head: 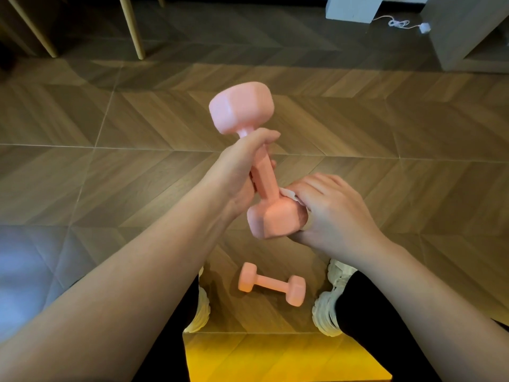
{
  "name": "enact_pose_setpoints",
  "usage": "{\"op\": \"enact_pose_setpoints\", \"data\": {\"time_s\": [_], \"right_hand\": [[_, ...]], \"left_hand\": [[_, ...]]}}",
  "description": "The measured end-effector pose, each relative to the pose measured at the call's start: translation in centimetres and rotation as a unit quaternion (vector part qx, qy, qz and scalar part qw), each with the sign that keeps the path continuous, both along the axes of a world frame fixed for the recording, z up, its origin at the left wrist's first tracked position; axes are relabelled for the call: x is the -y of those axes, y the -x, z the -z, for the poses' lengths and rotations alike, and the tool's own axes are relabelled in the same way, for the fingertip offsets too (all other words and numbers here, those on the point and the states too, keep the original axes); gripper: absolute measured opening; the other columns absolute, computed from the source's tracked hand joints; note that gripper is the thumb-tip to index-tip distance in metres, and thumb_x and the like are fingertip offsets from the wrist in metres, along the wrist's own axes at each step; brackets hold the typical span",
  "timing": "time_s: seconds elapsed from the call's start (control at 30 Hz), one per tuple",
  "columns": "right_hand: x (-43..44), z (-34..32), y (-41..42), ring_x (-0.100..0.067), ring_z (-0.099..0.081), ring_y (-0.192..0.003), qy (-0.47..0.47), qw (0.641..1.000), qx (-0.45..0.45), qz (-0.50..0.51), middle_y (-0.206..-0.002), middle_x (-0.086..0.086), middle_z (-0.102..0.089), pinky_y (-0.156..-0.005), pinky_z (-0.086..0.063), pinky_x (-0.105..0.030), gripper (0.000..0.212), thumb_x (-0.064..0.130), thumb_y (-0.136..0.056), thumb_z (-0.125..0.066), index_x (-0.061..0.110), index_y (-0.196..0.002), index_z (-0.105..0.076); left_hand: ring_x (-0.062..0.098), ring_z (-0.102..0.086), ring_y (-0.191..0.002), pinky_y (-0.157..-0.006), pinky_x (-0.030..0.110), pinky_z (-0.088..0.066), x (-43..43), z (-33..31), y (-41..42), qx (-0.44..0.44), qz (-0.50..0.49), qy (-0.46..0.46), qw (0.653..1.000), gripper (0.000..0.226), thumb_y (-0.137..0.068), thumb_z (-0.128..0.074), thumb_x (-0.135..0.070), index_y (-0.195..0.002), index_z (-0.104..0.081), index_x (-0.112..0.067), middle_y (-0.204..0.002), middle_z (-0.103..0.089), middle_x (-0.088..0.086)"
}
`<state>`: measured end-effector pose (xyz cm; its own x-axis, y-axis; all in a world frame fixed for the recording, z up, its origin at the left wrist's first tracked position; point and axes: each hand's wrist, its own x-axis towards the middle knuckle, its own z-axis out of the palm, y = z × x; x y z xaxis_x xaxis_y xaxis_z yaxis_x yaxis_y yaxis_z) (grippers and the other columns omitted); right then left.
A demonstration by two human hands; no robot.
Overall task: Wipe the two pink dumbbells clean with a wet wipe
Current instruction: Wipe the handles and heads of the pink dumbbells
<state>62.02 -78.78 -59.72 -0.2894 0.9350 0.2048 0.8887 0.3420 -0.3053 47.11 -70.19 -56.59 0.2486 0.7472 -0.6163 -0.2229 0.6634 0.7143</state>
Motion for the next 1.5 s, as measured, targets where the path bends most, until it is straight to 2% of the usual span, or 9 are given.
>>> {"op": "enact_pose_setpoints", "data": {"time_s": [0.23, 0.4, 0.53, 0.73, 0.9, 1.03, 1.17, 1.37, 1.5], "right_hand": [[0.2, 0.1, 0.4, -0.016, -0.057, -0.095, 0.023, 0.999, -0.019, -0.024, -0.095, 0.003, -0.067, -0.096, -0.042, -0.038, 0.044, 0.042, -0.066, -0.072, 0.015, -0.099, -0.069], [0.0, -0.4, 0.2, -0.021, -0.063, -0.093, 0.017, 1.0, -0.005, -0.018, -0.092, 0.003, -0.067, -0.099, -0.046, -0.048, 0.043, 0.03, -0.061, -0.088, 0.015, -0.095, -0.068], [0.2, -0.4, 0.2, -0.02, -0.063, -0.094, 0.031, 0.999, -0.019, -0.023, -0.093, 0.003, -0.067, -0.1, -0.044, -0.048, 0.044, 0.04, -0.064, -0.084, 0.016, -0.097, -0.068], [0.3, -0.7, 0.9, -0.013, -0.059, -0.102, 0.08, 0.995, -0.049, -0.023, -0.1, 0.009, -0.064, -0.11, -0.034, -0.041, 0.055, 0.054, -0.07, -0.07, 0.018, -0.11, -0.067], [0.3, -0.5, 0.8, 0.0, -0.04, -0.083, 0.052, 0.993, -0.098, 0.042, -0.087, 0.018, -0.047, -0.089, -0.032, -0.022, 0.055, 0.054, -0.06, -0.086, 0.02, -0.093, -0.058], [0.4, -0.3, 1.3, -0.001, -0.051, -0.102, 0.158, 0.97, -0.182, 0.032, -0.112, 0.016, -0.057, -0.085, -0.043, -0.025, 0.065, 0.046, -0.071, -0.083, 0.027, -0.128, -0.059], [1.0, -0.3, 1.7, -0.004, -0.053, -0.117, 0.119, 0.967, -0.22, 0.045, -0.127, 0.014, -0.058, -0.096, -0.047, -0.033, 0.066, 0.031, -0.075, -0.084, 0.024, -0.135, -0.056], [0.9, 0.1, 1.7, 0.011, -0.048, -0.081, 0.075, 0.971, -0.191, 0.126, -0.084, 0.028, -0.048, -0.069, -0.034, -0.008, 0.035, 0.033, -0.07, -0.088, 0.03, -0.088, -0.058], [1.0, 0.4, 1.9, 0.026, -0.043, -0.092, 0.077, 0.963, -0.241, 0.096, -0.091, 0.032, -0.048, -0.077, -0.032, 0.002, 0.055, 0.022, -0.07, -0.088, 0.009, -0.117, -0.063]], "left_hand": [[0.011, -0.043, -0.047, -0.055, 0.026, -0.039, 0.0, 0.5, 0.2, 0.019, 0.023, 0.038, 0.999, 0.023, -0.09, -0.064, -0.021, -0.073, -0.048, -0.019, -0.056, -0.045, -0.004], [0.015, -0.05, -0.07, -0.077, 0.033, -0.043, -0.3, 0.6, 0.4, 0.004, 0.008, 0.036, 0.999, 0.015, -0.087, -0.068, -0.021, -0.084, -0.055, -0.015, -0.072, -0.051, -0.001], [0.012, -0.048, -0.056, -0.062, 0.027, -0.043, -0.2, 1.0, 0.4, 0.006, 0.025, 0.05, 0.998, 0.016, -0.088, -0.066, -0.021, -0.079, -0.053, -0.017, -0.064, -0.048, -0.002], [0.009, -0.034, -0.039, -0.045, 0.019, -0.033, -0.5, 0.7, 0.1, 0.036, 0.006, 0.045, 0.998, 0.032, -0.09, -0.063, -0.029, -0.067, -0.042, -0.023, -0.047, -0.038, -0.008], [0.008, -0.03, -0.036, -0.041, 0.019, -0.032, -1.0, 0.7, 0.4, 0.06, -0.026, 0.044, 0.997, 0.032, -0.092, -0.058, -0.028, -0.066, -0.039, -0.023, -0.046, -0.033, -0.009], [0.009, -0.03, -0.037, -0.042, 0.02, -0.032, -1.2, 0.8, 0.5, 0.061, -0.032, 0.027, 0.997, 0.032, -0.092, -0.057, -0.027, -0.066, -0.039, -0.023, -0.047, -0.032, -0.009], [0.009, -0.031, -0.038, -0.043, 0.021, -0.033, -1.2, 0.7, 0.5, 0.081, -0.077, 0.017, 0.994, 0.031, -0.092, -0.057, -0.025, -0.067, -0.039, -0.022, -0.047, -0.033, -0.008], [0.008, -0.029, -0.038, -0.043, 0.021, -0.031, -1.5, 0.7, 0.8, 0.127, -0.148, 0.019, 0.981, 0.034, -0.094, -0.055, -0.025, -0.067, -0.037, -0.022, -0.048, -0.031, -0.009], [0.008, -0.028, -0.038, -0.042, 0.021, -0.032, -1.3, 0.5, 0.7, 0.13, -0.147, 0.012, 0.98, 0.035, -0.094, -0.056, -0.025, -0.065, -0.037, -0.022, -0.048, -0.031, -0.009]]}}
